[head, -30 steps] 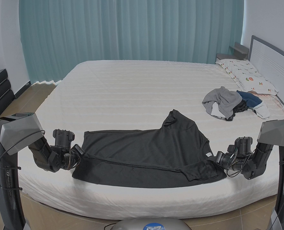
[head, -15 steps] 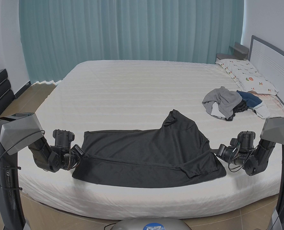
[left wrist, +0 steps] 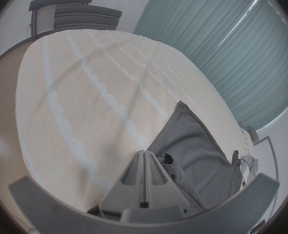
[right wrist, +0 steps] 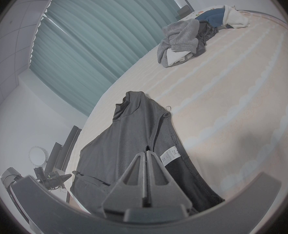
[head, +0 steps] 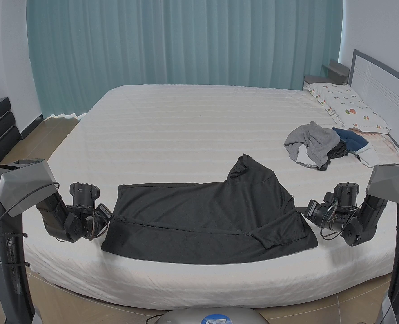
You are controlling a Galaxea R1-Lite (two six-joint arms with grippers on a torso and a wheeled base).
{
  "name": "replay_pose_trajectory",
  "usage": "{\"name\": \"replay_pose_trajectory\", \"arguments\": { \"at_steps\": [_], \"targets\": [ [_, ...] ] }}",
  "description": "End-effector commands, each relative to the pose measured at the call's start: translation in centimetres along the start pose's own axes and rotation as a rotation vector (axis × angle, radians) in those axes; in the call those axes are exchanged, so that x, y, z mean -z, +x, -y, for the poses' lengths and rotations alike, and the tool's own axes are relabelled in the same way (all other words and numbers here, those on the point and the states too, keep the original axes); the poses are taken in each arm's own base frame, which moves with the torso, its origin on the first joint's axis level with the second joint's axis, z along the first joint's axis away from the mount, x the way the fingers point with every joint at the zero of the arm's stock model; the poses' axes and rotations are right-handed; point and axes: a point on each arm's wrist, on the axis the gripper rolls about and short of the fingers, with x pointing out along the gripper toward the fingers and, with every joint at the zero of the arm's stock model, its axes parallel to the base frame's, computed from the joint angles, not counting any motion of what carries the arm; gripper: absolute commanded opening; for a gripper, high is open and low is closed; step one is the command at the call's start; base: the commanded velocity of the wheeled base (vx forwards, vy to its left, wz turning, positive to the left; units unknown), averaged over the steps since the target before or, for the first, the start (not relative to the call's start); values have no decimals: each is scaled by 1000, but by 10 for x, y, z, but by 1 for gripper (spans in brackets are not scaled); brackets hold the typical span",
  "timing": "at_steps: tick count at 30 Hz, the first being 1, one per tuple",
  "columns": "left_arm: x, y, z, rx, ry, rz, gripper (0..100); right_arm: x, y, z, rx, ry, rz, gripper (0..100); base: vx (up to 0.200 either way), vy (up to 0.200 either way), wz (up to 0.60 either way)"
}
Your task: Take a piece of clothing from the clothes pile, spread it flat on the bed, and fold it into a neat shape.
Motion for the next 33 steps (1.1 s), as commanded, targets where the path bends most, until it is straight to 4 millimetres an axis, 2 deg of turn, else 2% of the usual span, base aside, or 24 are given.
{"name": "replay_pose_trajectory", "arguments": {
  "at_steps": [1, 10, 11, 21, 27, 31, 33],
  "targets": [
    [-1, -3, 1, 9, -5, -3, 0, 1, 0, 0, -1, 2, -4, 0, 0, 0, 0],
    [-1, -2, 2, 27, -4, -19, 0, 1, 0, -2, -16, 46, 8, 0, 0, 0, 0],
    [-1, -3, 2, 32, -4, -26, 100, 1, -1, -2, -22, 56, 16, 0, 0, 0, 0],
    [-12, -4, 20, 141, 64, -34, 100, 4, -4, -1, -42, 136, 26, 0, 0, 0, 0],
    [-6, -1, 32, 196, 180, -53, 100, 7, -8, 1, -35, 152, 17, 0, 0, 0, 0],
    [-2, 3, 32, 193, 204, -61, 100, 10, -8, 0, -46, 147, 16, 0, 0, 0, 0],
    [3, 11, 29, 180, 237, -70, 100, 14, -9, -1, -50, 144, 10, 0, 0, 0, 0]
  ]
}}
